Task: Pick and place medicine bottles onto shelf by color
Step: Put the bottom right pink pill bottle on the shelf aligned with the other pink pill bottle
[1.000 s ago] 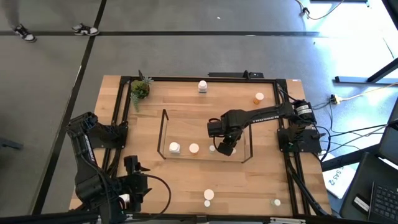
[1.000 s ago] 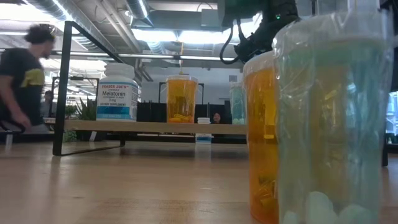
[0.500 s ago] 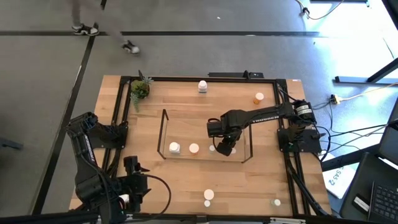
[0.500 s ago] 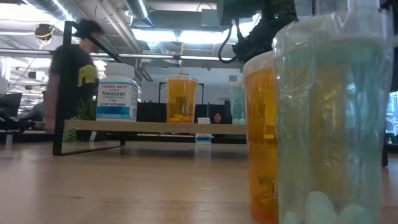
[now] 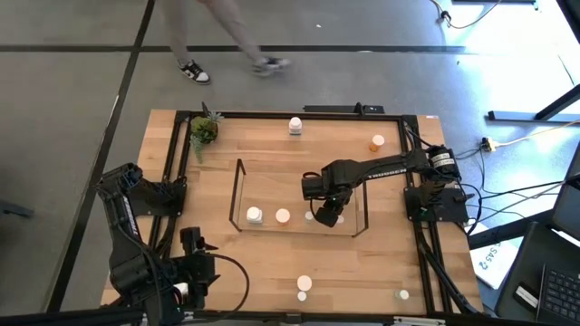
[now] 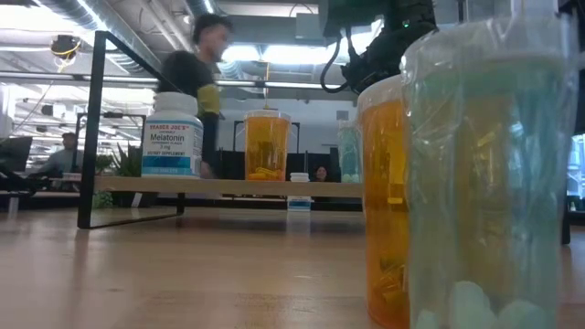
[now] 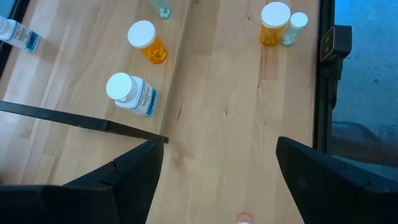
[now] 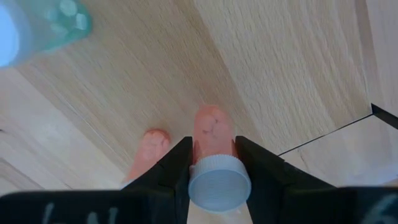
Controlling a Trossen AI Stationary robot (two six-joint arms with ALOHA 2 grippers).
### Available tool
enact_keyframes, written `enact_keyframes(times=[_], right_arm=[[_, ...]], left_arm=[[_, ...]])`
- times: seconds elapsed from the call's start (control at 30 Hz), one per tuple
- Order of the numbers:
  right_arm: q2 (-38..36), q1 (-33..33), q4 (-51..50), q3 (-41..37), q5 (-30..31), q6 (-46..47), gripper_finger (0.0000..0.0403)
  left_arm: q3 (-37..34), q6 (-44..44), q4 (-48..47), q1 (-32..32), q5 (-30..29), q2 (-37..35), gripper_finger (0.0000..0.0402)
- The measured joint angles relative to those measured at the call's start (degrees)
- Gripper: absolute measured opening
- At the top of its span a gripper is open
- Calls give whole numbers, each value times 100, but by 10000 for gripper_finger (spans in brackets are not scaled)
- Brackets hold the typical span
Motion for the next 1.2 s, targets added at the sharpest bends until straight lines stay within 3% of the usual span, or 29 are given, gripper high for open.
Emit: enact_keyframes(times=[0.93,1.2], right_arm=[[0,0,-35,0,183,254,117],[0,-2,4,0,203,264,117]], left_arm=[[0,74,1,-2,130,0,306],[0,164,-1,-2,-297,0,306]])
